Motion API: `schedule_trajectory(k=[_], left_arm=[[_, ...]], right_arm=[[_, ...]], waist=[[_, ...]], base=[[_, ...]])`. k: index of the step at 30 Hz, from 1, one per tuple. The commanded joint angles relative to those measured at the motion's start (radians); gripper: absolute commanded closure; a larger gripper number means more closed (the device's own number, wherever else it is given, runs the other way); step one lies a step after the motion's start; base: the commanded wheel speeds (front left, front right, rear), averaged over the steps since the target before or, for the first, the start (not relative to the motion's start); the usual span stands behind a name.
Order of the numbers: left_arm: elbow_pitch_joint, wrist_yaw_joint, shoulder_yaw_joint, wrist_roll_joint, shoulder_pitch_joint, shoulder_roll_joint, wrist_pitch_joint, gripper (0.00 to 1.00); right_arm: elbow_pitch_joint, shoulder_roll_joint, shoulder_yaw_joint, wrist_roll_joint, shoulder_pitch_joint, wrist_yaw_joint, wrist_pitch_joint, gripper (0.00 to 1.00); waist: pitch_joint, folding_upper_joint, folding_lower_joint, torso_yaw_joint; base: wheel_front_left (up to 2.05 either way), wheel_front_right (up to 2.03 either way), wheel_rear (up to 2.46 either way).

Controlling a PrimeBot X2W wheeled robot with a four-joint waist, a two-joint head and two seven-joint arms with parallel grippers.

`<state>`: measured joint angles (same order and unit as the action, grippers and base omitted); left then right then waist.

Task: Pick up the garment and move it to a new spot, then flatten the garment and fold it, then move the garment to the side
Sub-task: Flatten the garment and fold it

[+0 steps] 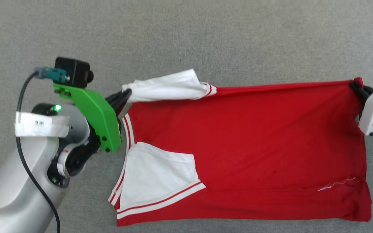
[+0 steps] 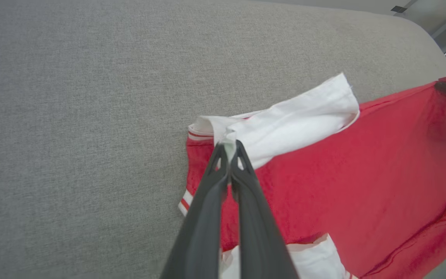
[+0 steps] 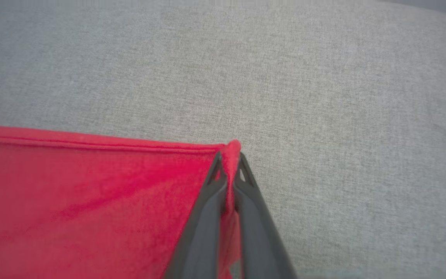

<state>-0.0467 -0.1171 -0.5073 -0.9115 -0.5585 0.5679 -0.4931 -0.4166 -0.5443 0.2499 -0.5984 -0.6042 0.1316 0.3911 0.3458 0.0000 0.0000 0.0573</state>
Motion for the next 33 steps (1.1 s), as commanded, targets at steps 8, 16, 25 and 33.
schedule_trajectory(k=[8, 16, 25, 33], left_arm=[[-0.011, -0.005, -0.009, -0.022, 0.142, 0.001, 0.04, 1.0], [-0.033, -0.023, -0.024, -0.047, 0.282, 0.022, 0.051, 1.0], [-0.036, -0.042, -0.064, -0.049, 0.402, 0.044, 0.043, 1.0], [-0.009, -0.045, -0.106, -0.035, 0.433, 0.035, 0.033, 1.0]], right_arm=[[0.023, -0.005, -0.018, -0.063, 0.17, -0.001, -0.15, 1.0], [0.06, -0.006, -0.021, -0.108, 0.336, -0.001, -0.242, 1.0], [0.121, -0.021, 0.004, -0.164, 0.473, -0.001, -0.263, 1.0], [0.168, -0.055, 0.034, -0.189, 0.543, -0.001, -0.207, 1.0]], waist=[[-0.128, 0.0, 0.0, 0.007], [-0.191, 0.0, 0.0, 0.012], [-0.217, 0.0, 0.0, 0.008], [-0.234, 0.0, 0.0, -0.001]], base=[[0.0, 0.0, 0.0], [0.0, 0.0, 0.0], [0.0, 0.0, 0.0], [0.0, 0.0, 0.0]])
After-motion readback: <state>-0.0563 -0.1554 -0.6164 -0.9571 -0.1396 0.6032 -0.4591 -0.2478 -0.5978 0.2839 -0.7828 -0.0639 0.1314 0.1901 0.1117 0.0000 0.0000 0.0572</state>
